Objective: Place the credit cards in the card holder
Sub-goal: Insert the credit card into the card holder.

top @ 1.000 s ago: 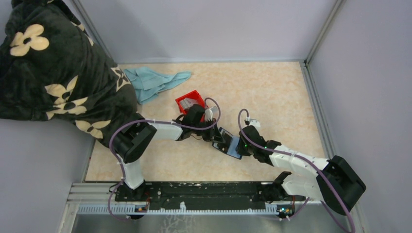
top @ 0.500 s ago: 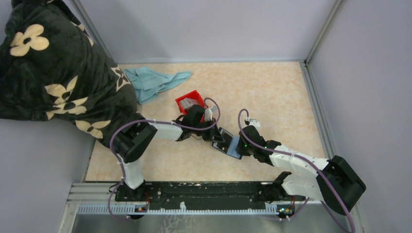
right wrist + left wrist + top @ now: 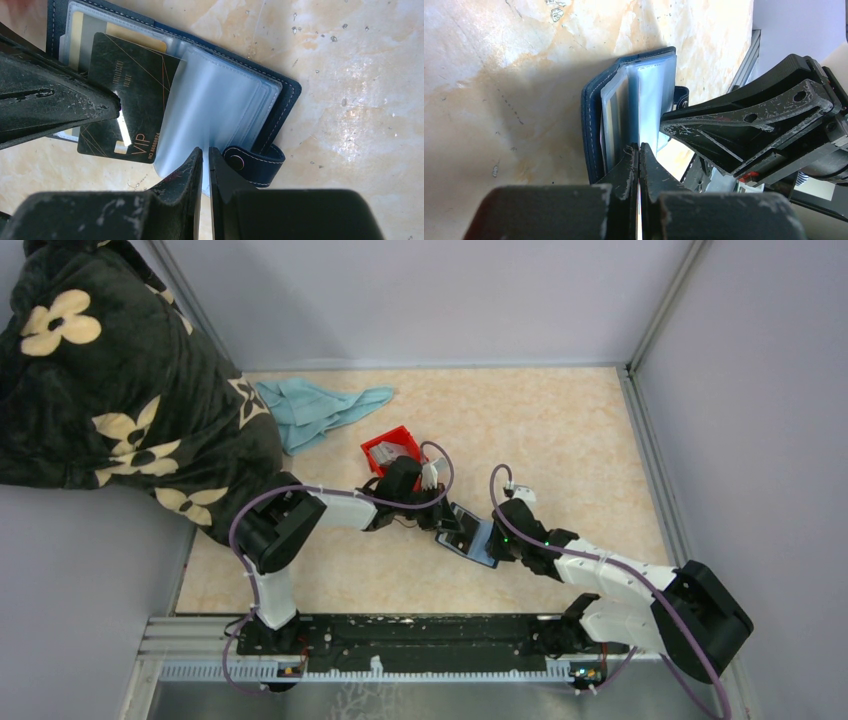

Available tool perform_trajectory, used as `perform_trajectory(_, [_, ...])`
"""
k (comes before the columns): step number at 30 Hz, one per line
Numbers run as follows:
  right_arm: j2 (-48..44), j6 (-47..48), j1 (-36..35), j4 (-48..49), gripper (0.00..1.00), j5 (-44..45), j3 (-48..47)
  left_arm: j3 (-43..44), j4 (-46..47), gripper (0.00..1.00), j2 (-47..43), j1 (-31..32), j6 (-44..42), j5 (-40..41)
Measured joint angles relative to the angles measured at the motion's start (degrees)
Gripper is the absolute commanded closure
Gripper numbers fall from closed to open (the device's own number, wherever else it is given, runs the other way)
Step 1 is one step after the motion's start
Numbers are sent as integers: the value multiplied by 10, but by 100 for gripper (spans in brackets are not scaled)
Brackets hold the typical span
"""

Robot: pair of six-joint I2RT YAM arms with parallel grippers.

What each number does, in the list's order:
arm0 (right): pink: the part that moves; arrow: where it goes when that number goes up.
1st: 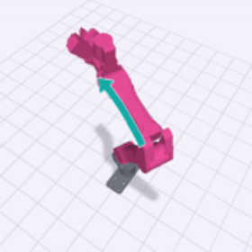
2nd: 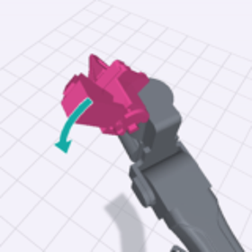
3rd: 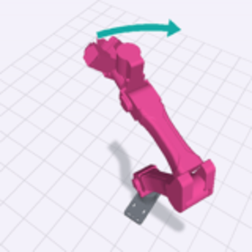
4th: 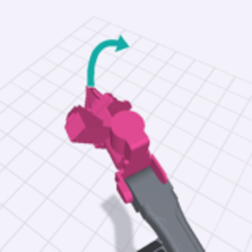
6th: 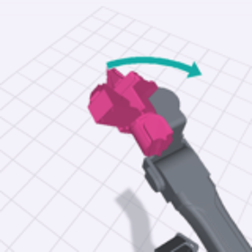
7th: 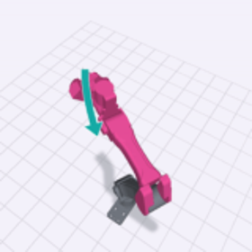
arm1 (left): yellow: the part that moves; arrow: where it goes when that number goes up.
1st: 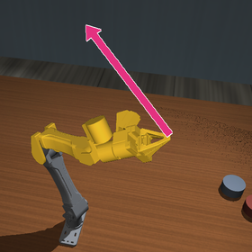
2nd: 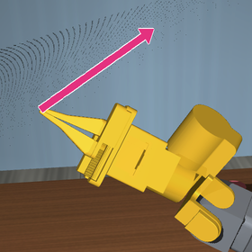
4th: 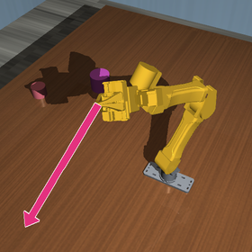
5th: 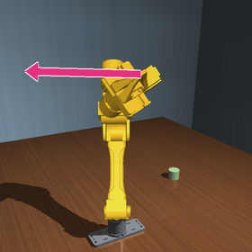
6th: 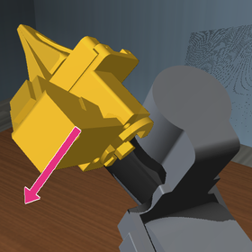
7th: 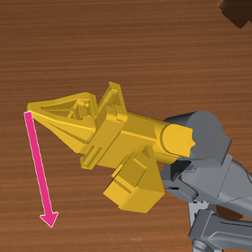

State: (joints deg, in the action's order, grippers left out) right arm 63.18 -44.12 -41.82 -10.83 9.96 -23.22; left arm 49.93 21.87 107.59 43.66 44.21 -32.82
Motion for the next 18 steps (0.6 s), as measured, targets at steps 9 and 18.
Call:
perform_trajectory(9, [0,0,0,0,90,0,0,1,3,100,8,-3,-1,-1])
perform_trajectory(18, [0,0,0,0,90,0,0,7,9,100,18,-11,-3,-9])
